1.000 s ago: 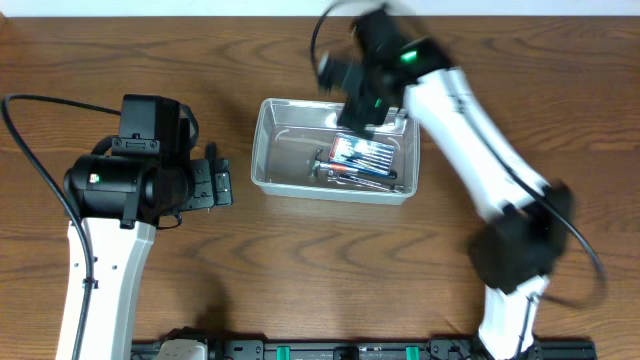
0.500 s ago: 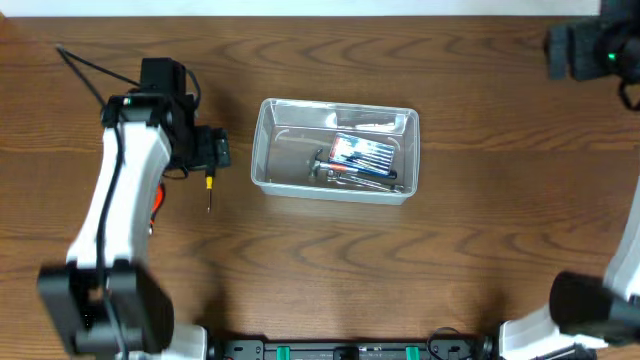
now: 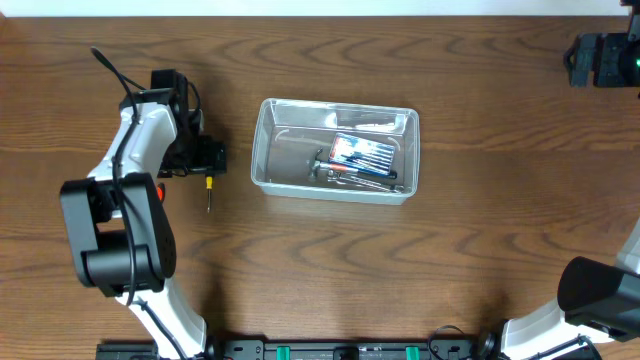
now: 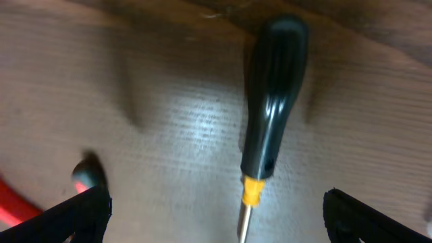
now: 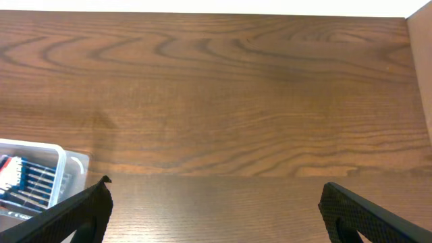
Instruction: Pack container
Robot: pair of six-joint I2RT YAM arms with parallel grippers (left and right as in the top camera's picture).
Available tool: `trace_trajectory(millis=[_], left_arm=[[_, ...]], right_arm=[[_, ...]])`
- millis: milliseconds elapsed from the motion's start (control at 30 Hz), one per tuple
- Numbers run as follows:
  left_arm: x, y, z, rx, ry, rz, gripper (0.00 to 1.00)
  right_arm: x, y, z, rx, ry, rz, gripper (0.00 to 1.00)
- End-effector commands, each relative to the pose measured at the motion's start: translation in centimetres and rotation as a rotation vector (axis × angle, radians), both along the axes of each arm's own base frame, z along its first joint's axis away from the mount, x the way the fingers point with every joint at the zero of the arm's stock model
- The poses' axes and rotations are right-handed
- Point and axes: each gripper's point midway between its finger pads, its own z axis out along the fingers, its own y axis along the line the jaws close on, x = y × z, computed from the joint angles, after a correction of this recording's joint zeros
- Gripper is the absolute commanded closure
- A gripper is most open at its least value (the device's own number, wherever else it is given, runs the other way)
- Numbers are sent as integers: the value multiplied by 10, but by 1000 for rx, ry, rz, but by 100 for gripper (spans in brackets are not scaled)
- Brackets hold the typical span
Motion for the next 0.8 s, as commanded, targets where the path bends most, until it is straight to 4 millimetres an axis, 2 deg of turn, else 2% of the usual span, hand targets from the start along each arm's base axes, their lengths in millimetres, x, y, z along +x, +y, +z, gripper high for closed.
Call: trace_trajectory(millis=[0, 133, 233, 333, 767], left_arm=[[6, 0, -6, 3, 1, -66, 2], [15, 1, -11, 4, -27, -68, 2], [23, -9, -11, -50, -61, -85, 2], [28, -9, -10, -55, -84, -83, 2], [35, -9, -10, -52, -109, -79, 2]], right_arm=[[-3, 4, 11, 14, -31, 2, 1], [-3, 4, 11, 14, -29, 2, 1], [-3, 5, 11, 15, -27, 2, 1], [-3, 4, 11, 12, -27, 5, 1], [-3, 4, 11, 8, -26, 10, 1]])
